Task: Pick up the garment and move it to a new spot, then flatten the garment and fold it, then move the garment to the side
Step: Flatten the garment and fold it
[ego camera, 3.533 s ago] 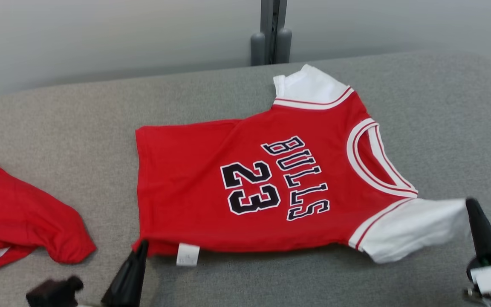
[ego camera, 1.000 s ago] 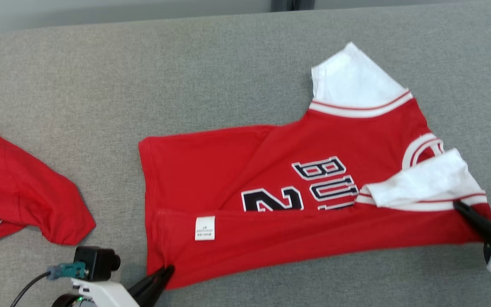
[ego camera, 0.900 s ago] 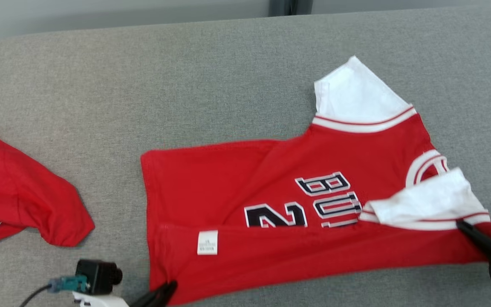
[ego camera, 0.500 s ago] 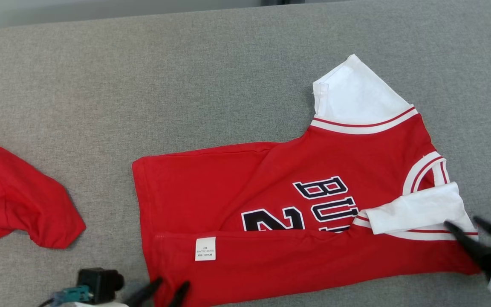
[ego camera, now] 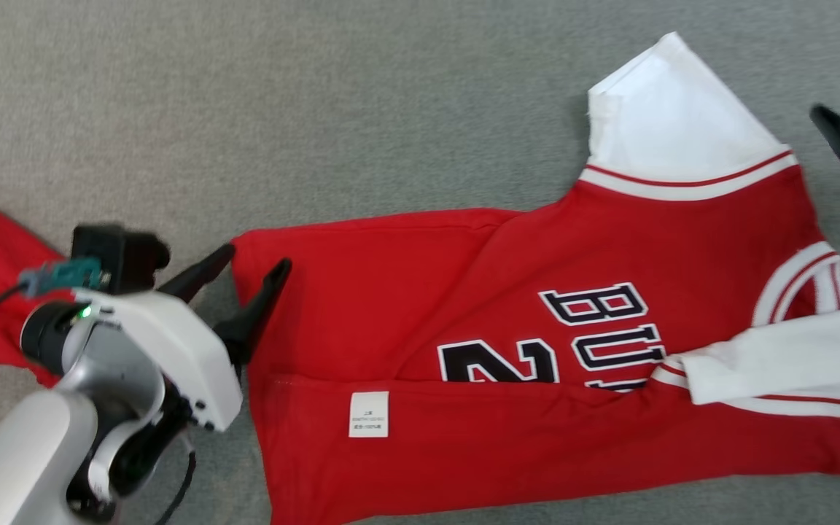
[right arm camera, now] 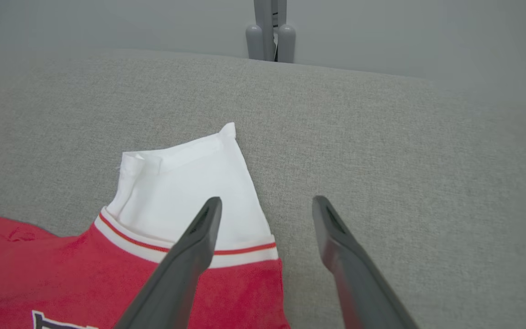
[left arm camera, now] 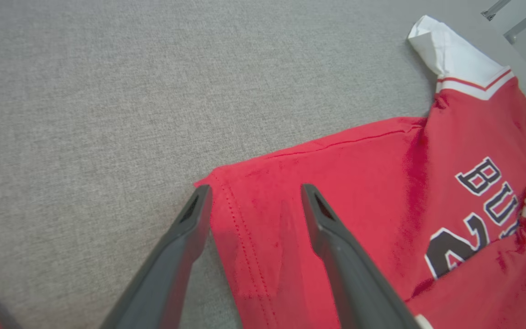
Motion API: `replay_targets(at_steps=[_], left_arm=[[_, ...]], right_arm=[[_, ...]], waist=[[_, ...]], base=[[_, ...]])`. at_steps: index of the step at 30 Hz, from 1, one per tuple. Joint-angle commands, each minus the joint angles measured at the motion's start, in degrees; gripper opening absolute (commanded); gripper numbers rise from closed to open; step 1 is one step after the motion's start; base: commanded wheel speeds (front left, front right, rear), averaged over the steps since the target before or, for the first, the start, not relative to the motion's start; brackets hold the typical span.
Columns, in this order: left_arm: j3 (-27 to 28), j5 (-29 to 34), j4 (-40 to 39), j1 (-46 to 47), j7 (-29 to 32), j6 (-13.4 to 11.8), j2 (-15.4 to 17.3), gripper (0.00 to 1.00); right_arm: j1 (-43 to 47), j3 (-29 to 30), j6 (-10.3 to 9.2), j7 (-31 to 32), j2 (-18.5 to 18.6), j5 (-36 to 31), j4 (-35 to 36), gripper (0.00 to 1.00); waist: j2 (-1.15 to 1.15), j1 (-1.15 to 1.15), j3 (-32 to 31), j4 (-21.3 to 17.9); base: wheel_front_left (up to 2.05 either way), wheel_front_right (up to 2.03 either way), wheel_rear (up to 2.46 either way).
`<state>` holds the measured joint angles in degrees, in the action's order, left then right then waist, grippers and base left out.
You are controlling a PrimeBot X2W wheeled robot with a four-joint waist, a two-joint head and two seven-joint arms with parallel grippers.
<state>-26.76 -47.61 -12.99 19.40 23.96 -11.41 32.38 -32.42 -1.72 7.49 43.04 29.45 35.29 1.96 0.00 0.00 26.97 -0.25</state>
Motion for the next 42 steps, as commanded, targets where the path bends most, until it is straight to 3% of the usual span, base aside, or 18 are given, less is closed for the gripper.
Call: replay_targets(at_steps=[1,7,15,16,17,18,24,32,42], left_arm=[[-0.59,0.2,2.04,3.56,1.25,1.09,0.03,1.0],[-4.51,1.5,8.75,12.34,4.74,4.91,-2.72,1.0],[-7.47,0.5,13.92,13.94,6.67,7.57,-4.74,0.97],[-7.73,0.41,14.35,13.96,6.66,7.87,-4.83,0.48],[-7.82,0.13,14.7,13.92,6.43,8.11,-5.13,0.18],[-8.11,-0.05,15.02,13.85,6.47,8.66,-5.3,0.0],[-6.61,-1.3,14.98,13.22,3.28,9.56,-6.35,0.0],[-1.05,-2.31,13.14,10.64,-3.34,6.96,-5.42,0.0],[-0.37,-3.65,3.39,-0.62,-5.62,4.22,-3.22,0.0]], right_arm=[[-3.26,-1.34,0.01,0.37,-0.95,-0.97,-2.36,1.0],[-12.6,-7.18,0.01,-1.66,-2.96,-6.3,-12.9,1.0],[-16.97,-10.98,0.01,-4.47,-3.64,-5.36,-21.49,1.0],[-17.45,-10.96,0.01,-4.88,-3.83,-4.99,-22.18,0.41],[-17.81,-11.07,0.01,-5.42,-3.87,-4.67,-22.77,0.0],[-18.06,-11.18,0.01,-5.89,-4.03,-4.03,-23.24,0.0],[-19.42,-10.1,0.01,-12.68,-4.58,-0.37,-24.35,0.0],[-15.19,-9.87,0.01,-18.27,-2.45,5.98,-20.21,0.0],[2.59,-6.9,0.02,-22.57,0.27,13.14,-6.22,0.0]], waist=[[0.0,0.0,3.5,3.26],[0.0,0.0,6.77,6.23],[0.0,0.0,8.17,7.29],[0.0,0.0,8.22,7.25],[0.0,0.0,8.24,7.18],[0.0,0.0,8.22,7.09],[0.0,0.0,6.69,5.86],[0.0,0.0,2.04,3.04],[0.0,0.0,-4.53,-0.69]], base=[[0.0,0.0,0.0],[0.0,0.0,0.0],[0.0,0.0,0.0],[0.0,0.0,0.0],[0.0,0.0,0.0],[0.0,0.0,0.0],[0.0,0.0,0.0],[0.0,0.0,0.0],[0.0,0.0,0.0]])
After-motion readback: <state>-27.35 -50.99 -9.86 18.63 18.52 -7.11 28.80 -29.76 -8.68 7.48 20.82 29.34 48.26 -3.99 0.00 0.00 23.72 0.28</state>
